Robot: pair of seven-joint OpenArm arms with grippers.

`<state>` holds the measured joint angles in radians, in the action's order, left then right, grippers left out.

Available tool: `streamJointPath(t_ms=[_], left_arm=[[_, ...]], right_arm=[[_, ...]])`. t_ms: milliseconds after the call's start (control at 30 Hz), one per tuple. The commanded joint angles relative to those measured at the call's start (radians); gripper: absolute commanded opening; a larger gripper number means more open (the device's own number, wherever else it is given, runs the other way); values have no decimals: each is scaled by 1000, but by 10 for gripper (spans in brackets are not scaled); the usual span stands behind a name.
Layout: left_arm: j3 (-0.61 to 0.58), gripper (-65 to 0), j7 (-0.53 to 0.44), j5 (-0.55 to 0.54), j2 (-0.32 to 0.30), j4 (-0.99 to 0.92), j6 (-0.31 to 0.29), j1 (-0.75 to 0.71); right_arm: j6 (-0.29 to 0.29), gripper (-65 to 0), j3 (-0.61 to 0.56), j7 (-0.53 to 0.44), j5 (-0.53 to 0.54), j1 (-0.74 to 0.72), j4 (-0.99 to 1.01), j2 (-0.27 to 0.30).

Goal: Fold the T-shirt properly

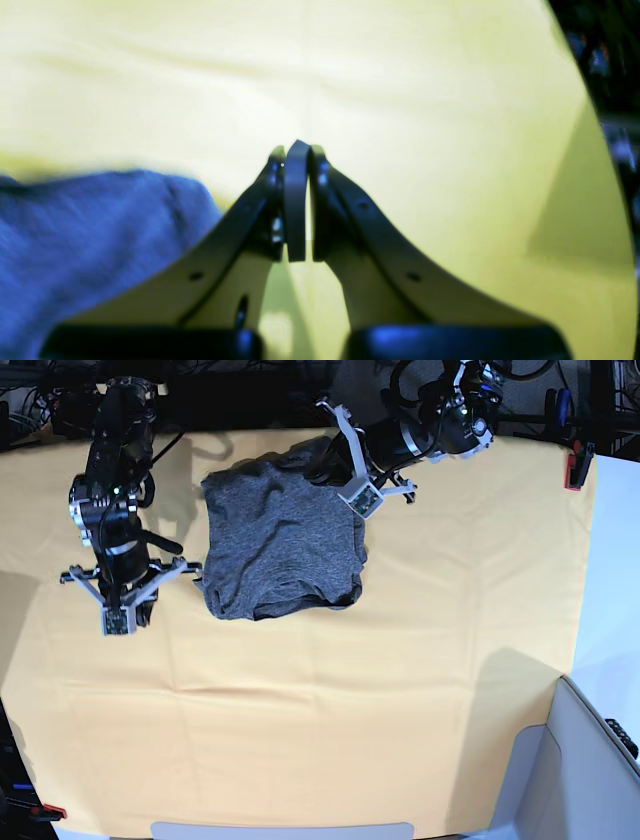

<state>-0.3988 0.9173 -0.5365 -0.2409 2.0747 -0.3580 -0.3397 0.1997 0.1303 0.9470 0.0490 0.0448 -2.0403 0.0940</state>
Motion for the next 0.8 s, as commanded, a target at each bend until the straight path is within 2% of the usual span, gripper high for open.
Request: streamJointPath(t_ms=[0,267,400,500,600,767], left_arm=[[25,-631,-34,-14,-2,14,-5,-20],[235,-650,-206,-15,-1,17,-5,-115],[320,-650,-330,-15,-1,17,-5,-190],[412,-650,-402,-15,-1,17,-5,-263],[516,-650,-433,-15,5,17,-5,-345],[651,-650,-418,-18,30,16,-5,-473]], right_arm=[[-4,-650,22,-41,-4,25,-15,5],[-4,-650,91,-136,-4,254,-15,10],[-1,-650,134,-191,-4,361,-16,10],[-1,-650,139,-197,-4,433,-16,10],[-1,-650,139,-197,-4,510,-16,10],[-3,-650,147,-197,-4,643,-16,10]])
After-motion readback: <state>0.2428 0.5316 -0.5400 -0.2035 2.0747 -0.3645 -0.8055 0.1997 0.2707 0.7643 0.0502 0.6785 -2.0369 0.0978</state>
